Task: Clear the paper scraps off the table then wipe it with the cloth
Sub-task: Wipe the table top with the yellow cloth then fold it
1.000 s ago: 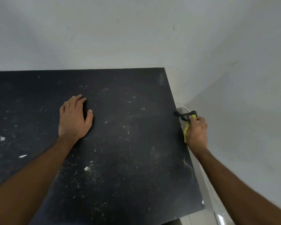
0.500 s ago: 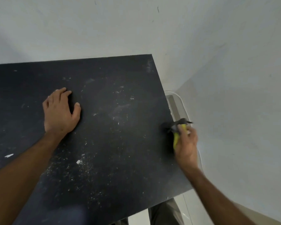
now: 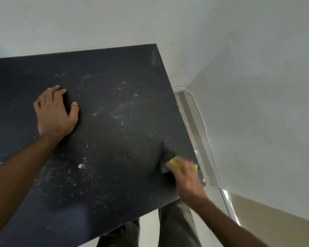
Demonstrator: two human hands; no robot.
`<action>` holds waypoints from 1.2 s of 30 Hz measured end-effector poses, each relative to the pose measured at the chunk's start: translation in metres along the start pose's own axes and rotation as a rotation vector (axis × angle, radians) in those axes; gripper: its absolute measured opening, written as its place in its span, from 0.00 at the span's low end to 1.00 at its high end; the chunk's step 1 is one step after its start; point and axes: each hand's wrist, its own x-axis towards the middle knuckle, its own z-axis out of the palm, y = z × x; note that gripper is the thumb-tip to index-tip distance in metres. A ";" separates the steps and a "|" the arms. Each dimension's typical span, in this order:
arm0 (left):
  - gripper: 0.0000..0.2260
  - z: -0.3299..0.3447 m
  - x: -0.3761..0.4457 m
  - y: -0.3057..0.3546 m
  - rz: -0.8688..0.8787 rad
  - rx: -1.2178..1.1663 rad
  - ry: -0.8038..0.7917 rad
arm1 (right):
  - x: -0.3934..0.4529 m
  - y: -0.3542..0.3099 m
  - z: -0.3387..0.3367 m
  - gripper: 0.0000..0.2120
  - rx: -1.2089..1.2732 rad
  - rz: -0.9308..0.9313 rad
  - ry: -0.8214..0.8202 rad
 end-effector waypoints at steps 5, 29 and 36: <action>0.24 0.001 -0.001 0.001 0.004 -0.001 0.012 | -0.016 0.069 -0.010 0.25 -0.057 0.404 0.041; 0.24 0.006 0.003 -0.004 -0.020 0.021 0.012 | 0.218 -0.049 0.039 0.22 0.065 -0.077 0.124; 0.27 0.010 0.007 -0.006 -0.034 0.068 0.015 | 0.426 0.020 0.013 0.18 -0.059 0.165 0.194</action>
